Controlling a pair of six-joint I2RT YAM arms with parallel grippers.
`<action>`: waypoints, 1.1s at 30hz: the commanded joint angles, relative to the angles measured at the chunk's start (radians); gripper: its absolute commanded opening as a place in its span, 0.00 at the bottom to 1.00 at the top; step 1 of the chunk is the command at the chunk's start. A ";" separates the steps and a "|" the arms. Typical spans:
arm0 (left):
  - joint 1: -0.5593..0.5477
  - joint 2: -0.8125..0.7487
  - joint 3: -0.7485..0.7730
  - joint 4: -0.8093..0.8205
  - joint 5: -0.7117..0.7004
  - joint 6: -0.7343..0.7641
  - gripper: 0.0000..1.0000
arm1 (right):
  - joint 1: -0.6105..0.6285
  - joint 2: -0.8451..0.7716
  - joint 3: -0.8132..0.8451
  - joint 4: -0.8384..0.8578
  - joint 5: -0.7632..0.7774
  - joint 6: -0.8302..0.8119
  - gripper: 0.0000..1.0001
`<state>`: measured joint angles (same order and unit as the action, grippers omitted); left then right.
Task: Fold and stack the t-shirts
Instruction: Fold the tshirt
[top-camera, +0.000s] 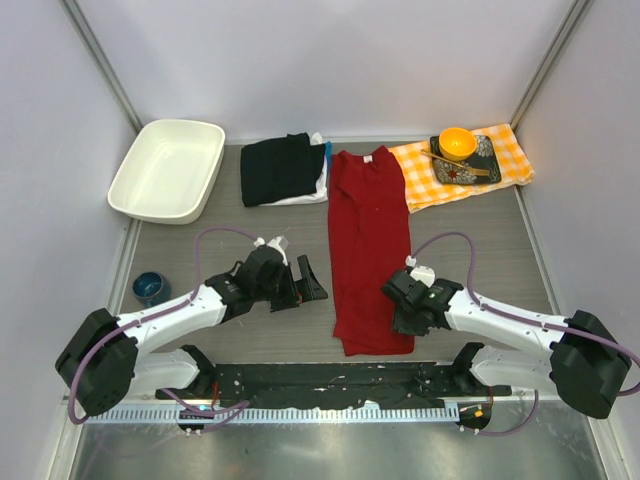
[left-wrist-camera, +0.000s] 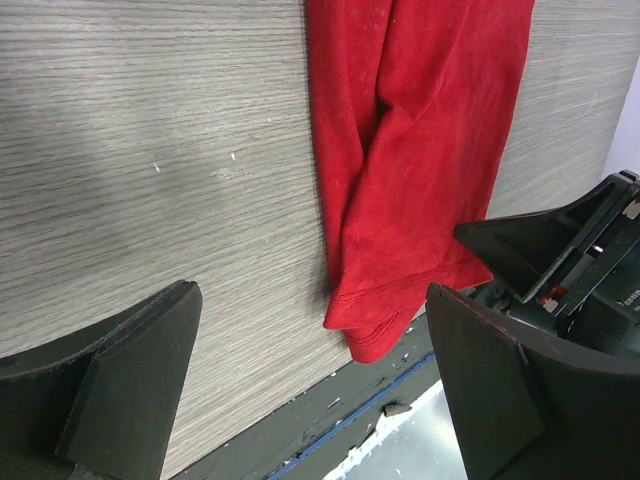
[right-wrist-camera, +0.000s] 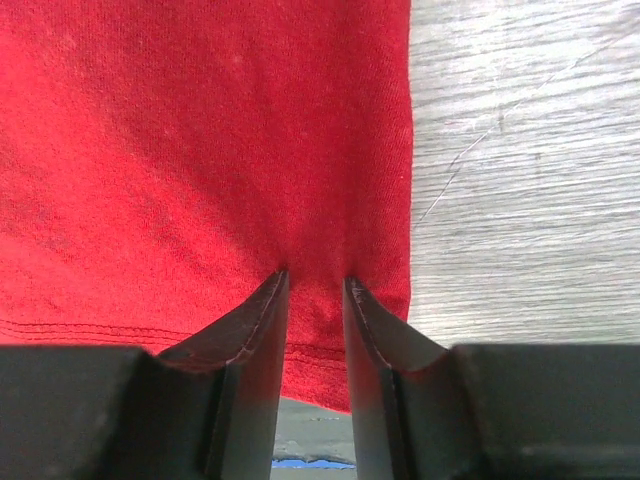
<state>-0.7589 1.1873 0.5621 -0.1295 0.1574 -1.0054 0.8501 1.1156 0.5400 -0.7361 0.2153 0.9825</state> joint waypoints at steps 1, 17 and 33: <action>0.003 -0.002 -0.008 0.036 -0.001 0.021 1.00 | 0.007 0.000 -0.006 0.030 0.025 0.022 0.28; 0.004 -0.025 -0.028 0.030 -0.012 0.019 1.00 | 0.009 -0.005 -0.012 0.021 0.047 0.028 0.01; 0.006 -0.034 -0.031 0.039 -0.006 0.013 1.00 | 0.010 -0.261 0.087 -0.304 0.179 0.126 0.01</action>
<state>-0.7570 1.1709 0.5323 -0.1234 0.1566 -1.0054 0.8555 0.9146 0.5865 -0.9150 0.3256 1.0443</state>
